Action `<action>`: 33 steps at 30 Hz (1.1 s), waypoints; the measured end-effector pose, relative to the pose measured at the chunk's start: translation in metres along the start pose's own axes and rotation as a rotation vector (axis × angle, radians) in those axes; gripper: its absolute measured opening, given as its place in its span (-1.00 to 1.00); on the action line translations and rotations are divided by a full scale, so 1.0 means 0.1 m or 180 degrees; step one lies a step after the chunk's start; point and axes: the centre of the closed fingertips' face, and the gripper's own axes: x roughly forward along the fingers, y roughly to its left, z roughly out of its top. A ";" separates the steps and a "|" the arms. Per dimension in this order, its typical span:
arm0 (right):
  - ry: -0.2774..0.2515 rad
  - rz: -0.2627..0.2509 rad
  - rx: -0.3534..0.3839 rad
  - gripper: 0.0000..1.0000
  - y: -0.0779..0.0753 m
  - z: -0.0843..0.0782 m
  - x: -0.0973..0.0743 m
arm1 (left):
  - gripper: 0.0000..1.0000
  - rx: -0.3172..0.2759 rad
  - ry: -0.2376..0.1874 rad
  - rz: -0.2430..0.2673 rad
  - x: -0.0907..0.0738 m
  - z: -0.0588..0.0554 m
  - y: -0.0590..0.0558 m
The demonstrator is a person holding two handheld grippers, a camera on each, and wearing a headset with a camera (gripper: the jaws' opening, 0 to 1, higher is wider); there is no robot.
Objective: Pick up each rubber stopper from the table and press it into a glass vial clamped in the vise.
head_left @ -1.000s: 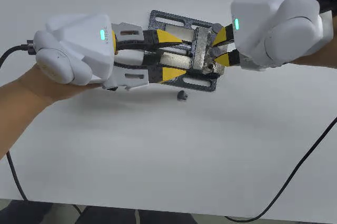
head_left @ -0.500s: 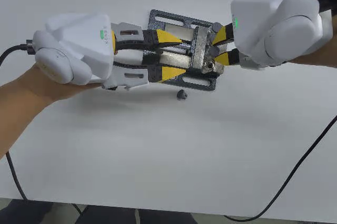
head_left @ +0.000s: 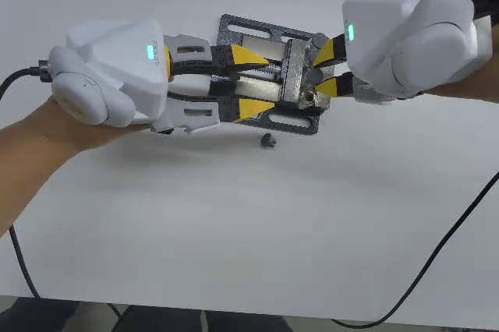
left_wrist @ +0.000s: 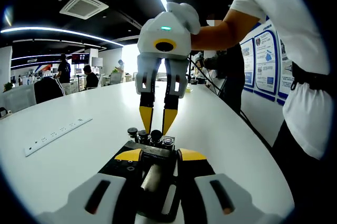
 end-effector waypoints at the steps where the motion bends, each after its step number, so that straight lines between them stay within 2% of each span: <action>1: -0.0001 0.0008 -0.0009 -0.74 0.01 0.00 0.00 | -0.55 -0.0004 0.0001 -0.0003 0.00 0.00 0.00; 13: 0.0006 0.0002 -0.0021 -0.74 0.02 0.00 0.00 | -0.55 -0.0012 0.0002 -0.0018 0.03 -0.02 -0.01; 33: -0.0034 0.0020 -0.0162 -0.75 0.00 0.12 -0.01 | -0.56 -0.0009 0.0010 0.0016 -0.01 -0.02 0.01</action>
